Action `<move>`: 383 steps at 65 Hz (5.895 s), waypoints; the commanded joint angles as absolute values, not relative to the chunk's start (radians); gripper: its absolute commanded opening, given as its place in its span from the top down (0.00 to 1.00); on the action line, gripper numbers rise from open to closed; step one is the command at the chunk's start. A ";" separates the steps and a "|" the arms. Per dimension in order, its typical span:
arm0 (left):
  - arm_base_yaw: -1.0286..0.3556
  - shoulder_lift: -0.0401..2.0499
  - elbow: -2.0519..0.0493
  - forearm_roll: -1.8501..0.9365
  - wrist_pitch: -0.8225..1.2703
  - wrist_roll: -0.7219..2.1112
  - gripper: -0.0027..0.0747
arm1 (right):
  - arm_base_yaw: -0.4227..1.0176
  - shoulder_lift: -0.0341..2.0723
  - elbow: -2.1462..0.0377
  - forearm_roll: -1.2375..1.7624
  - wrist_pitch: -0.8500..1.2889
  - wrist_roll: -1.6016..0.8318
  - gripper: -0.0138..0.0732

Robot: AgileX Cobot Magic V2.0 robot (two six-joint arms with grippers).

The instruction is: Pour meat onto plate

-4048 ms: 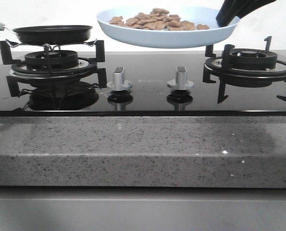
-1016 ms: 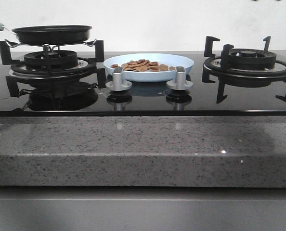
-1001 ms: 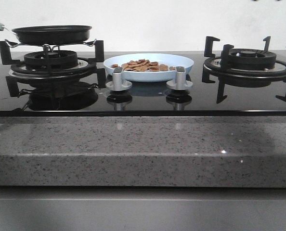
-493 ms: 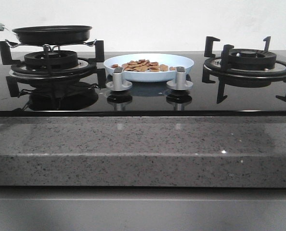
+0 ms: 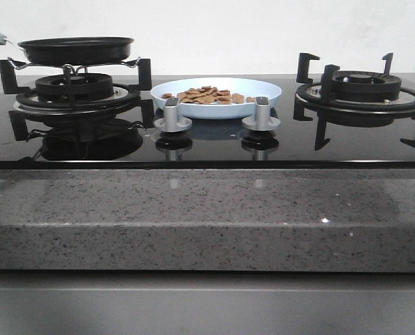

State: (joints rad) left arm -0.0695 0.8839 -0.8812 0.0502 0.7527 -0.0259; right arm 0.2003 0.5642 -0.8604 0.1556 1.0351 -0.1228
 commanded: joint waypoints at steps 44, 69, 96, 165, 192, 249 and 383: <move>-0.077 0.881 -0.908 0.045 0.682 -0.032 0.99 | 0.196 0.567 -0.884 0.172 0.990 -0.131 0.92; -0.068 0.821 -0.853 0.047 0.631 -0.030 0.99 | 0.196 0.567 -0.884 0.172 0.990 -0.131 0.92; -0.038 0.210 -0.162 -0.168 0.060 -0.030 0.99 | 0.196 0.567 -0.884 0.172 0.989 -0.131 0.92; -0.051 -0.021 0.009 -0.038 -0.085 -0.030 0.99 | 0.196 0.568 -0.884 0.172 0.991 -0.131 0.92; -0.051 -0.021 0.009 -0.038 -0.085 -0.030 0.99 | 0.196 0.568 -0.884 0.172 0.991 -0.131 0.92; -0.051 -0.020 0.009 -0.038 -0.085 -0.030 0.99 | -0.010 -0.006 -0.054 0.228 0.146 -0.131 0.92; -0.051 -0.020 0.009 -0.038 -0.085 -0.030 0.99 | -0.049 -0.027 0.022 -0.043 -0.093 0.133 0.92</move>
